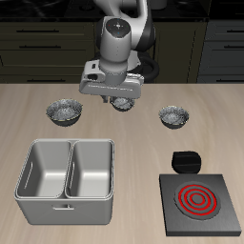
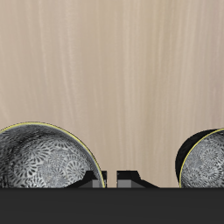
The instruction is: Place the smallest bowl in the left side of the drainer and the medium bowl in the right side
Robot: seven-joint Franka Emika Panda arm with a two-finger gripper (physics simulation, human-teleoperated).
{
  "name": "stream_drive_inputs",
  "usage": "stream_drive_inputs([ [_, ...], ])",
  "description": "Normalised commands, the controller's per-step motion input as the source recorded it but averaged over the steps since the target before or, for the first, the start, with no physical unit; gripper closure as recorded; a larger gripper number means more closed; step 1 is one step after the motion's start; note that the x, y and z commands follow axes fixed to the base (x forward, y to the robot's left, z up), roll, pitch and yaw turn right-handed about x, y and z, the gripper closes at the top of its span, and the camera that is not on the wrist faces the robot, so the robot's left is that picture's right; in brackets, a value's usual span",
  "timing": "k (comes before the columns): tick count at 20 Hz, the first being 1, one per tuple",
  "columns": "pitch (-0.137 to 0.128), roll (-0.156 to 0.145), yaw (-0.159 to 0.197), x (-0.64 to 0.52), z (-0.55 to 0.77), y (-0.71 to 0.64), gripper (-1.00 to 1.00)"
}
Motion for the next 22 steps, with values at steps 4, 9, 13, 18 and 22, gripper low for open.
stream_drive_inputs([
  [4,-0.043,-0.002,0.01,-0.02,0.62,0.0,1.0],
  [9,-0.049,-0.013,0.002,-0.04,0.46,-0.03,1.0],
  [13,-0.044,-0.009,-0.015,-0.09,0.44,-0.04,1.0],
  [18,-0.053,0.001,0.001,-0.11,0.39,0.02,1.0],
  [22,-0.027,-0.01,0.011,-0.03,0.15,-0.01,1.0],
])
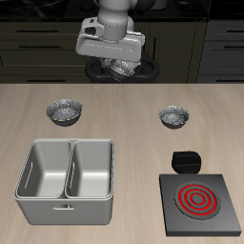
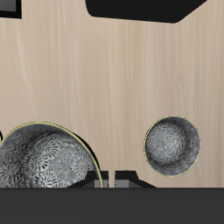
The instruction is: Place the smallest bowl in the left side of the drainer and the medium bowl in the right side
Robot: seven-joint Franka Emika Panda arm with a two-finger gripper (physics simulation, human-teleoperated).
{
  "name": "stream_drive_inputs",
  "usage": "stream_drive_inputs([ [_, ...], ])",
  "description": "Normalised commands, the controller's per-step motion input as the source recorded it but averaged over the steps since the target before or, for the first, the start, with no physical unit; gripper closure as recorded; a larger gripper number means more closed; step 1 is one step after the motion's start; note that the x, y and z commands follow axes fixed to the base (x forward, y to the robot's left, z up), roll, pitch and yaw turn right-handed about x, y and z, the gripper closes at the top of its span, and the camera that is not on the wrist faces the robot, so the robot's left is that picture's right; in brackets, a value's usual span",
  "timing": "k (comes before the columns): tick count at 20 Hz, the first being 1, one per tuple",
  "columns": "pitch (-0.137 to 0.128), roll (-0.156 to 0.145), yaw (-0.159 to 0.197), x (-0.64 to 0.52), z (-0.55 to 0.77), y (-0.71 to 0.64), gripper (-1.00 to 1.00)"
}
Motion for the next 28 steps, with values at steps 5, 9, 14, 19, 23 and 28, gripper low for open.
stream_drive_inputs([
  [5,0.031,-0.01,0.002,0.14,0.02,-0.05,1.0],
  [9,-0.016,-0.041,0.007,0.2,0.23,-0.05,1.0],
  [14,0.022,-0.009,-0.022,0.4,0.29,-0.08,1.0],
  [19,0.01,-0.021,-0.019,0.29,0.19,-0.06,1.0],
  [23,0.025,-0.049,-0.015,0.55,0.22,-0.18,1.0],
  [28,0.051,0.012,-0.036,0.48,0.12,-0.17,1.0],
])
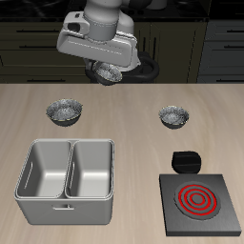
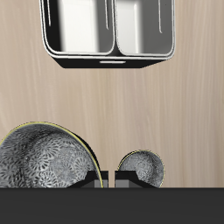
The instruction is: Place the smallest bowl in the left side of the drainer and the medium bowl in the right side
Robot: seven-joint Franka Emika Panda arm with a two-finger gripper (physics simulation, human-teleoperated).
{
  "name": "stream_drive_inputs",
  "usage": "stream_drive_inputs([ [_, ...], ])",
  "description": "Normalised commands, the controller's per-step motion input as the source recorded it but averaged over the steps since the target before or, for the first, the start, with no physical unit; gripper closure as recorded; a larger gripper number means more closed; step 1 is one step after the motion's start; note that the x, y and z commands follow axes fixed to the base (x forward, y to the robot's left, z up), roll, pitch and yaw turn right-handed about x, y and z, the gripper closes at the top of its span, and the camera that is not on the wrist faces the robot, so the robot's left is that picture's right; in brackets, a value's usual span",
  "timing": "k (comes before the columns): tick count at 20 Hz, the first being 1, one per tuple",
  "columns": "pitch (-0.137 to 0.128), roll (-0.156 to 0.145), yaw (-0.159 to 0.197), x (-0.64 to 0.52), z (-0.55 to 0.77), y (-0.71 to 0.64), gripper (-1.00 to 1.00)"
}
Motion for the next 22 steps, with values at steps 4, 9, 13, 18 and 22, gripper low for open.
stream_drive_inputs([
  [4,0.018,-0.063,-0.031,0.42,0.14,-0.22,1.0],
  [9,-0.018,-0.001,0.011,0.27,0.17,-0.06,1.0],
  [13,0.014,0.049,0.048,0.35,0.06,0.18,1.0],
  [18,0.006,0.023,-0.001,0.26,0.1,0.07,1.0],
  [22,-0.012,0.0,0.063,0.45,-0.02,0.06,1.0],
])
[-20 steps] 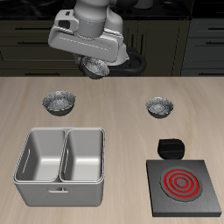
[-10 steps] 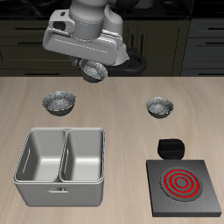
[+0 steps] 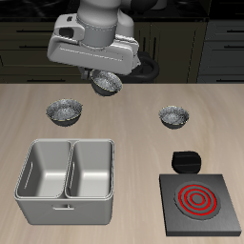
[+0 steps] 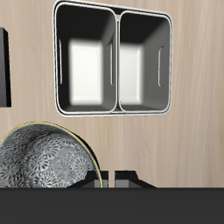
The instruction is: Place the smallest bowl in the left side of the drainer and the medium bowl in the right side
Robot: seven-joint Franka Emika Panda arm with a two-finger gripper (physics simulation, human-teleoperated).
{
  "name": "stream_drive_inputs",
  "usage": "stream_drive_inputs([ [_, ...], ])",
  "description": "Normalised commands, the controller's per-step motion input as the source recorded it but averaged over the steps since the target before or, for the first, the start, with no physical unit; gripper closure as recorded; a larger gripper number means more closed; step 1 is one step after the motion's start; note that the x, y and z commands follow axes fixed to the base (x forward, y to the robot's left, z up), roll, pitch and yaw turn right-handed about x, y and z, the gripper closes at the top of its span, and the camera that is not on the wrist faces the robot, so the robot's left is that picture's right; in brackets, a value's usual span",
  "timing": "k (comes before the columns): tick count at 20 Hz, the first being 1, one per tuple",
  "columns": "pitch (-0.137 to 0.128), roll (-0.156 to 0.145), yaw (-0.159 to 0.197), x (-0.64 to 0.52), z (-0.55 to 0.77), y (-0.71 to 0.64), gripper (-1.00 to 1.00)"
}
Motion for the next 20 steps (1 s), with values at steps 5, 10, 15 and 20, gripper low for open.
stream_drive_inputs([
  [5,-0.019,-0.013,0.041,0.37,0.05,0.07,1.0],
  [10,-0.013,-0.005,0.002,0.47,0.11,0.12,1.0],
  [15,-0.02,-0.02,0.021,0.28,0.08,0.06,1.0],
  [20,-0.01,-0.015,-0.04,0.25,0.04,-0.06,1.0],
])
